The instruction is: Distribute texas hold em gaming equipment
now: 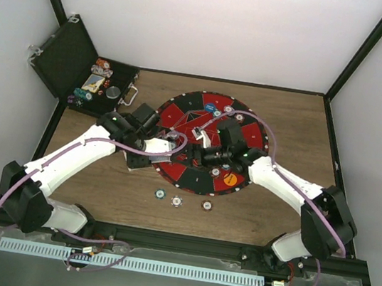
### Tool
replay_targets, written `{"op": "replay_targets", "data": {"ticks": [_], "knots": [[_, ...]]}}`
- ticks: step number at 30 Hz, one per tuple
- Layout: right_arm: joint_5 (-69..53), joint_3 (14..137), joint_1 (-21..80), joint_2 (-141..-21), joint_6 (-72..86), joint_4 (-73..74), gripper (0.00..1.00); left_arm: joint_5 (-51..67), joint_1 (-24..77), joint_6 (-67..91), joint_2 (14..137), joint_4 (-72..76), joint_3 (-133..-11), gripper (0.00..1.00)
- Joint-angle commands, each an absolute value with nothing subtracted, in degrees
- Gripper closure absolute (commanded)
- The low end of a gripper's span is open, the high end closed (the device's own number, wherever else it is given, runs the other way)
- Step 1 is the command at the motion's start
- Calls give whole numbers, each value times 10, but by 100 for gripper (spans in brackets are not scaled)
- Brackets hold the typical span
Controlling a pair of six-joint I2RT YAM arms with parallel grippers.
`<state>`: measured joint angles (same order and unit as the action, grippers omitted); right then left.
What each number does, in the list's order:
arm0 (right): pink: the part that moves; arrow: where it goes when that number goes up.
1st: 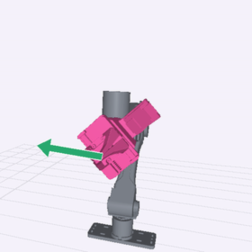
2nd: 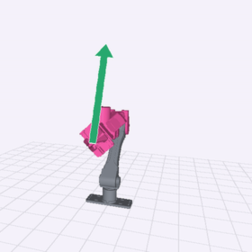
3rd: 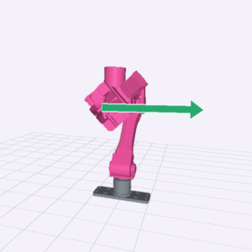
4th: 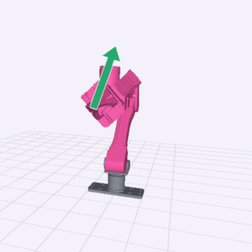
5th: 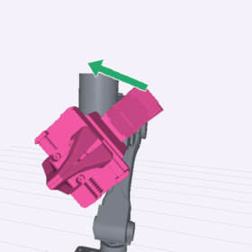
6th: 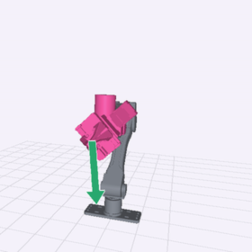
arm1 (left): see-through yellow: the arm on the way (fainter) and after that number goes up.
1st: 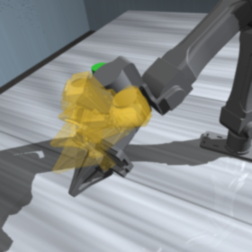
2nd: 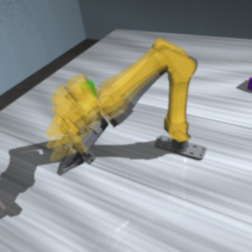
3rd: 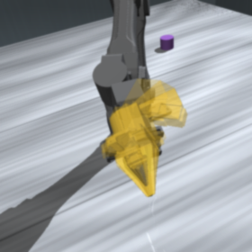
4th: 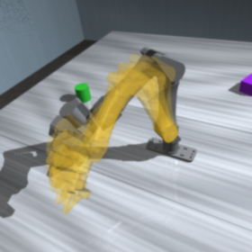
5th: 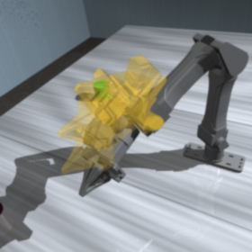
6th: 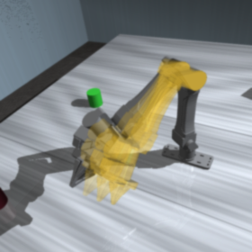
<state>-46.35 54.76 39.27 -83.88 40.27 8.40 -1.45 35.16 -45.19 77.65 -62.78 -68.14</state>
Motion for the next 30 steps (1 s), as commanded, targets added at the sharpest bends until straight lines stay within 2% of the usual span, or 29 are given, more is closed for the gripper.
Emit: {"op": "replay_targets", "data": {"ticks": [1, 9, 16, 22, 25, 26, 27, 28, 29, 30], "knots": [[-522, 556, 396, -870, 454, -19, 15, 10, 373, -462, 767, -612, -677, 96], [-559, 556, 396, -912, 522, -118, 21, -4, 381, -475, 770, -603, -676, 96], [-574, 544, 400, -936, 568, -189, 31, -11, 382, -483, 774, -592, -684, 96], [-584, 546, 419, -964, 614, -250, 52, -10, 389, -482, 800, -569, -684, 96], [-583, 540, 422, -967, 628, -266, 66, -12, 392, -477, 815, -559, -697, 95], [-583, 539, 421, -965, 630, -268, 71, -11, 392, -477, 815, -554, -700, 92], [-583, 536, 421, -963, 630, -269, 76, -9, 392, -477, 815, -549, -701, 85], [-582, 534, 421, -961, 630, -271, 80, -7, 392, -477, 814, -545, -700, 71], [-582, 531, 421, -957, 632, -273, 83, -2, 392, -475, 815, -544, -702, 41], [-581, 529, 421, -955, 632, -274, 86, 3, 392, -472, 814, -543, -702, 30]]}}
